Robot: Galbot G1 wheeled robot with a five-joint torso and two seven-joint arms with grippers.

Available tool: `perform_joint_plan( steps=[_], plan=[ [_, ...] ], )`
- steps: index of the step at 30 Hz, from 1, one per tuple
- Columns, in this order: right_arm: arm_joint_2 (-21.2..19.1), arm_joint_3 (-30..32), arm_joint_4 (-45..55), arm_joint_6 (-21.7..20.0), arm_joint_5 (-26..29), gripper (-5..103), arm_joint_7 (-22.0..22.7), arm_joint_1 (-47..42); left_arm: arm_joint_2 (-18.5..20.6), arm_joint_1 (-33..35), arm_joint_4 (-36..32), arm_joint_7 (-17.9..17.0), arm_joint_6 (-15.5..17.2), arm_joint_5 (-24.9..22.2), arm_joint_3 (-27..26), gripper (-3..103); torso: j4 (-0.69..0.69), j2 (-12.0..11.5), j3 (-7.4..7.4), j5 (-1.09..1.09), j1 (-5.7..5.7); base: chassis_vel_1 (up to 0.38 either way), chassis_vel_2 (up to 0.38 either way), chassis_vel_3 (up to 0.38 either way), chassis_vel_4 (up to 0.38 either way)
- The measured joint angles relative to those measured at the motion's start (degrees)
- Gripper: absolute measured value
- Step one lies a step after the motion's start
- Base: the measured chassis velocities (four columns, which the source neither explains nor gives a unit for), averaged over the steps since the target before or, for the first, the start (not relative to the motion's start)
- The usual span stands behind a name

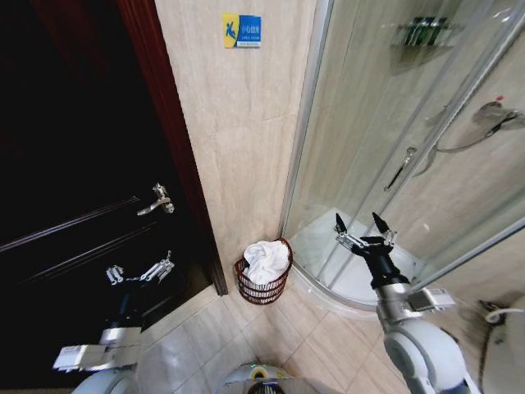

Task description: Discard the used towel into the hamper.

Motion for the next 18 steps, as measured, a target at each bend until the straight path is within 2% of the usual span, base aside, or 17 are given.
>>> perform_joint_plan(
  steps=[10,18],
  plan=[
    [0.0,-0.1,-0.2,0.0,0.1,100,0.0,0.1,0.0,0.0,0.0,0.0,0.0,0.0,0.0,100,0.01,0.0,0.00,0.00,0.00,0.033,0.032,0.040,0.036],
    [-0.1,-0.1,-0.2,0.0,0.1,100,-0.1,0.2,0.0,0.0,0.0,0.0,0.0,0.0,0.0,100,0.01,0.0,0.00,0.00,0.00,0.090,0.097,0.087,0.087]
  ],
)
